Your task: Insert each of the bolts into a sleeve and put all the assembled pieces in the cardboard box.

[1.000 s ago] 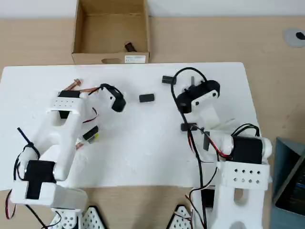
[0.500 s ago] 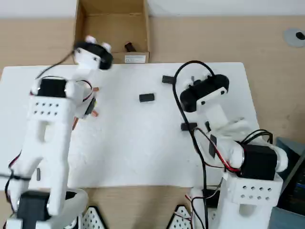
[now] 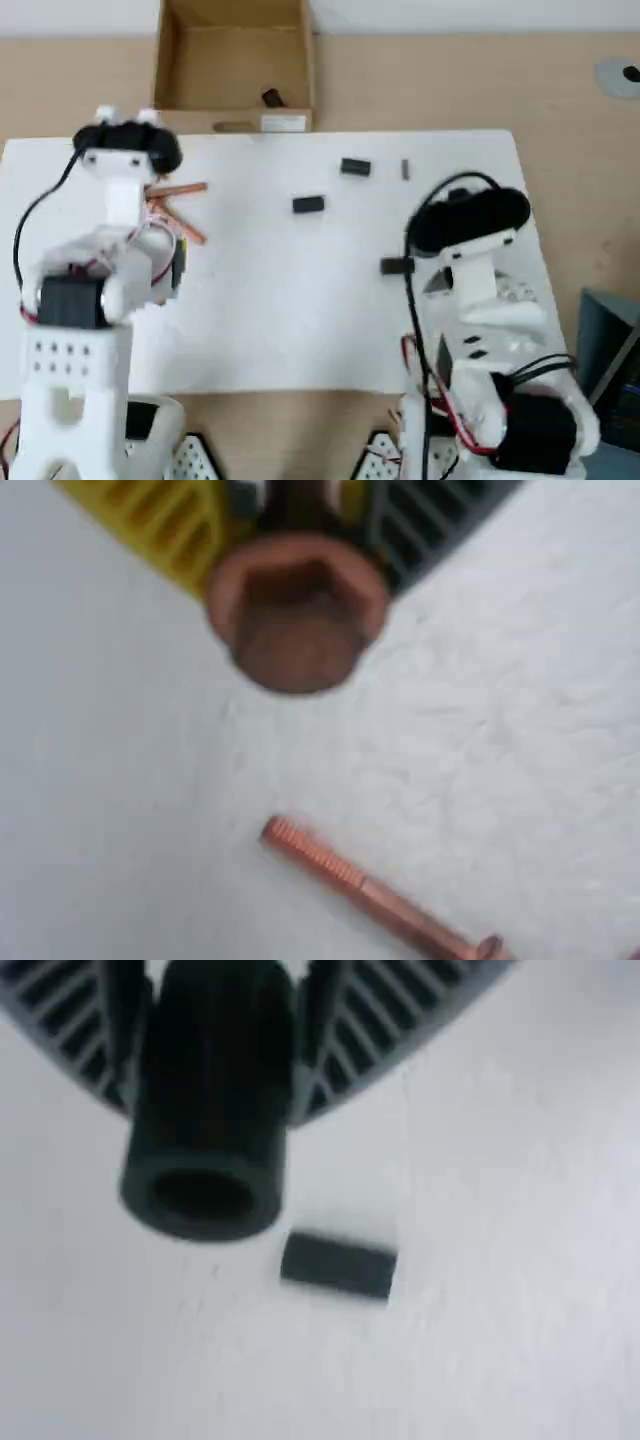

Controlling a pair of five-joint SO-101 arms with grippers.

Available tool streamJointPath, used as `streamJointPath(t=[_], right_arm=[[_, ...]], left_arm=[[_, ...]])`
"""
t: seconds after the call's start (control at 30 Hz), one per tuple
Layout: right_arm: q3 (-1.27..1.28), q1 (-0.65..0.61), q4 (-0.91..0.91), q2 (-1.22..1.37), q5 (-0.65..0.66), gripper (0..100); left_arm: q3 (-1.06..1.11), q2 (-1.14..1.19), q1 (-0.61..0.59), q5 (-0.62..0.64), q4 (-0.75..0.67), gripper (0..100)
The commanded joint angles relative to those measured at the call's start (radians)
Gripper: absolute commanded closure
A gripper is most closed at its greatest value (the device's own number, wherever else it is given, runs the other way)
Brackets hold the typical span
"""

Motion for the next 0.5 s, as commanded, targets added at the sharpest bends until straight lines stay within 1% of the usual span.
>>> streamJointPath(t=[0.0,0.07,0.17,0.3,0.37,0.47], right_arm=[[0.125,0.008,-0.157,-0.073,-0.086,98.9],[0.203,-0.001,-0.239,-0.101,-0.129,98.9],[0.308,-0.064,-0.333,-0.134,-0.175,98.8],[0.4,-0.216,-0.407,-0.157,-0.227,98.8],[0.43,-0.302,-0.428,-0.16,-0.241,98.8],[0.461,-0.395,-0.459,-0.162,-0.265,98.8]], left_arm=[[0.157,-0.185,0.002,0.081,-0.164,99],[0.238,-0.275,0.008,0.114,-0.235,99],[0.35,-0.392,0.009,0.157,-0.319,99],[0.439,-0.526,0.009,0.244,-0.381,99],[0.45,-0.588,0.011,0.288,-0.394,99],[0.459,-0.662,0.014,0.339,-0.402,99]])
